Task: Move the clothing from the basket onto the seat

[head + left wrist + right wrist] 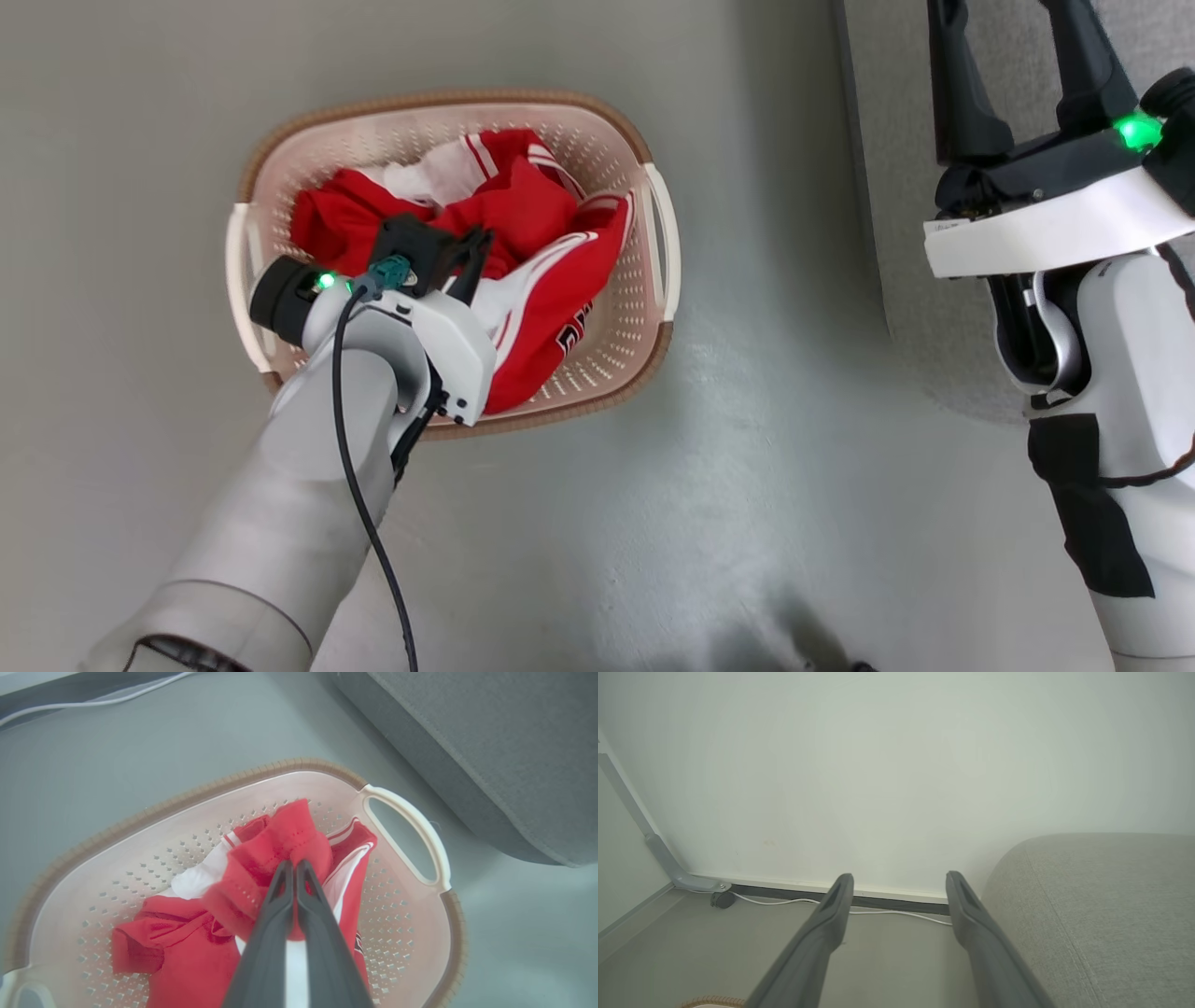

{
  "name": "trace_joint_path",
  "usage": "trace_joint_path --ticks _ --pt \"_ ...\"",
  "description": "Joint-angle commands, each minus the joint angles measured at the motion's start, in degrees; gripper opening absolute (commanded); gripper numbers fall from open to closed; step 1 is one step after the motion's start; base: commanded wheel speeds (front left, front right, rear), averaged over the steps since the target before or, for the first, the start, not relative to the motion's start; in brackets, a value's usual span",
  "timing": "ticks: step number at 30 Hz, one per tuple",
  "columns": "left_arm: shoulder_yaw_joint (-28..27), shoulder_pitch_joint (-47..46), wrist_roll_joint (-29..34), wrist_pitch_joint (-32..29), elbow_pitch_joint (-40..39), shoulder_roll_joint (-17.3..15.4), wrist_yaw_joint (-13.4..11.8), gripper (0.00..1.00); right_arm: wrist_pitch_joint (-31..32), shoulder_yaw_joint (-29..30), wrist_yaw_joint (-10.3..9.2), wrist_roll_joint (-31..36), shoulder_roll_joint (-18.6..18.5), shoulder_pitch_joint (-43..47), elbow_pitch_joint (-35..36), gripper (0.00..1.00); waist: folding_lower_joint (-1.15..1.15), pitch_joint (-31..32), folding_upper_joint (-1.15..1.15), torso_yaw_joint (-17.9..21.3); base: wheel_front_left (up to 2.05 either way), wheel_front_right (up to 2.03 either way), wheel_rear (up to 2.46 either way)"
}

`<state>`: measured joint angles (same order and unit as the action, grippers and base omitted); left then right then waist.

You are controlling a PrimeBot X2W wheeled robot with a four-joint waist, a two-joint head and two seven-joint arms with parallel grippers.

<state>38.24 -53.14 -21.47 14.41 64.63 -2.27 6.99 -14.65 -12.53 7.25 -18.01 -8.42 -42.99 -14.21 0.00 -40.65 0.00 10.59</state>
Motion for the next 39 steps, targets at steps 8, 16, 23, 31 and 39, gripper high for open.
trace_joint_path --ticks 8,16,23,31,39 --pt "-4.82 6.71 -1.4 0.58 -8.7 -0.62 -1.06 0.0 -0.35 -0.65 0.24 0.01 -0.63 5.0 -1.4 1.0 0.0 9.27 0.0 -3.86 0.0 0.0 0.0" --pt "-10.6 12.21 -0.03 0.58 -16.65 -0.62 -1.15 0.0 -0.35 -0.78 0.24 0.1 -0.75 8.85 -3.99 1.0 0.0 17.0 0.0 -5.95 0.0 0.0 0.0" --pt "-14.44 15.61 1.51 0.59 -21.81 -0.61 -0.85 0.0 -0.35 -0.49 0.24 0.15 -0.82 12.17 -5.72 1.0 0.0 22.05 0.0 -7.48 0.0 0.0 0.0" --pt "-17.94 16.76 3.63 0.59 -28.25 -0.61 -0.37 0.0 -0.35 -0.01 0.24 0.09 -1.04 15.89 -6.98 1.0 0.0 26.54 0.0 -9.19 0.0 0.0 0.0" --pt "-18.31 15.03 5.59 0.59 -34.69 -0.73 0.16 0.0 -0.35 0.09 0.24 0.32 -0.65 18.44 -7.87 1.0 0.0 29.7 0.0 -10.4 0.0 0.0 0.0"
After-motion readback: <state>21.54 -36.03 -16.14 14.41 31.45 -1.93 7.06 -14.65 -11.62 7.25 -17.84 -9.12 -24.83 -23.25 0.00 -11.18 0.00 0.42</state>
